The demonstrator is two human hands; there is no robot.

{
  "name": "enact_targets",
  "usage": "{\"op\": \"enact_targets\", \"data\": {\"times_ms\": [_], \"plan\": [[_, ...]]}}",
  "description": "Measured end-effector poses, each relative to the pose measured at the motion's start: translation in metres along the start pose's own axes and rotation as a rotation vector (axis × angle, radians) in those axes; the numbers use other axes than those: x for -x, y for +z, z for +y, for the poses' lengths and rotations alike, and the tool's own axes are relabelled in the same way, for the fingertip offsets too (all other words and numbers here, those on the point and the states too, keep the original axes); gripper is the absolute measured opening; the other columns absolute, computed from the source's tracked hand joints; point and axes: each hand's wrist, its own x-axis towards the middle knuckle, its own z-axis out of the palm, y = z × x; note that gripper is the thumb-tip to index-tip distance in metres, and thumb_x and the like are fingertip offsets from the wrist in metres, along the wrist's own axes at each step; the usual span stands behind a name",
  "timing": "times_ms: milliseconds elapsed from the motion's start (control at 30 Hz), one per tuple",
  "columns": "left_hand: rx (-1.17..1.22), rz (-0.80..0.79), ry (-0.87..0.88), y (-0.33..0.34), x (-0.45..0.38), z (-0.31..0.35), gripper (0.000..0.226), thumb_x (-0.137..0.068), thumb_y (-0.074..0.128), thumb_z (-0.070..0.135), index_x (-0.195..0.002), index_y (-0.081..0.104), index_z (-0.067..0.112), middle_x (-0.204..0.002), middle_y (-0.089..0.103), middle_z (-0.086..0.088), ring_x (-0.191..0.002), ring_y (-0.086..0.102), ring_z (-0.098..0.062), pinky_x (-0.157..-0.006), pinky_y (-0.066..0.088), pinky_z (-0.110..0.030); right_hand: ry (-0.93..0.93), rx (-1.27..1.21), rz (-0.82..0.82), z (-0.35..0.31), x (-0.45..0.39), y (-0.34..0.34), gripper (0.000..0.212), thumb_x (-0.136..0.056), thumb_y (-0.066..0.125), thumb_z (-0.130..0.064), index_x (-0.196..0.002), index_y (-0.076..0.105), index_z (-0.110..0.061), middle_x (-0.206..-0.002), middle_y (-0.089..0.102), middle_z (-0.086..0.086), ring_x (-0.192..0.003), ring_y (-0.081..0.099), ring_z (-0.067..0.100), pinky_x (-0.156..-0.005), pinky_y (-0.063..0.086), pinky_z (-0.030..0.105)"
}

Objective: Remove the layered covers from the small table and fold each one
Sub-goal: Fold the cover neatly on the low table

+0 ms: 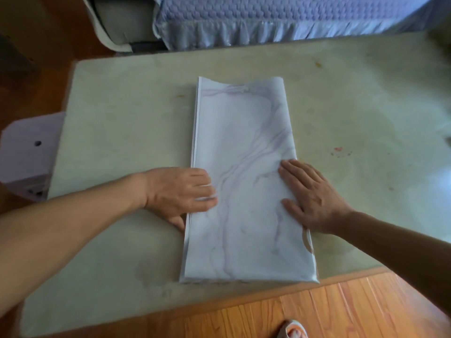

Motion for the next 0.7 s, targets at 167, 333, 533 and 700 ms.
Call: {"op": "enact_targets", "data": {"times_ms": [167, 333, 533, 700], "plan": [[-0.172, 0.275, 0.136, 0.023, 0.006, 0.01, 0.042, -0.102, 0.039, 0.024, -0.136, 0.062, 0.014, -0.132, 0.064, -0.016, -0.107, 0.065, -0.04, -0.097, 0.052, -0.052, -0.077, -0.025, 0.095, 0.007, 0.002, 0.007, 0.069, -0.098, 0.041, -0.051, -0.151, 0.042, -0.007, -0.155, 0.041, 0.013, -0.145, 0.036, 0.03, -0.119, 0.031, 0.044], [-0.127, 0.35, -0.086, 0.02, 0.003, -0.003, 0.039, -0.106, 0.042, 0.01, -0.14, 0.061, 0.013, -0.146, 0.054, -0.019, -0.133, 0.056, -0.032, -0.107, 0.05, -0.045, -0.04, -0.029, 0.133, 0.008, 0.006, 0.014, 0.069, -0.096, 0.034, -0.059, -0.15, 0.046, -0.017, -0.157, 0.04, 0.002, -0.148, 0.033, 0.018, -0.121, 0.029, 0.038], [0.028, 0.324, -0.356, 0.034, -0.009, 0.005, 0.055, -0.093, 0.057, 0.002, -0.144, 0.057, 0.023, -0.146, 0.058, -0.004, -0.131, 0.057, -0.025, -0.11, 0.047, -0.037, 0.007, -0.043, 0.117, -0.003, 0.005, -0.002, 0.07, -0.091, 0.027, -0.058, -0.141, 0.058, -0.02, -0.149, 0.051, -0.001, -0.14, 0.045, 0.015, -0.118, 0.024, 0.021], [0.06, 0.201, -0.413, 0.036, 0.004, 0.011, 0.1, -0.08, 0.063, 0.0, -0.157, 0.019, 0.047, -0.157, 0.045, 0.004, -0.142, 0.046, -0.015, -0.119, 0.029, -0.019, 0.075, 0.078, 0.06, 0.002, -0.001, -0.021, 0.054, -0.09, 0.038, -0.022, -0.142, 0.05, -0.034, -0.131, 0.065, 0.001, -0.114, 0.062, 0.029, -0.091, 0.049, 0.035]]}}
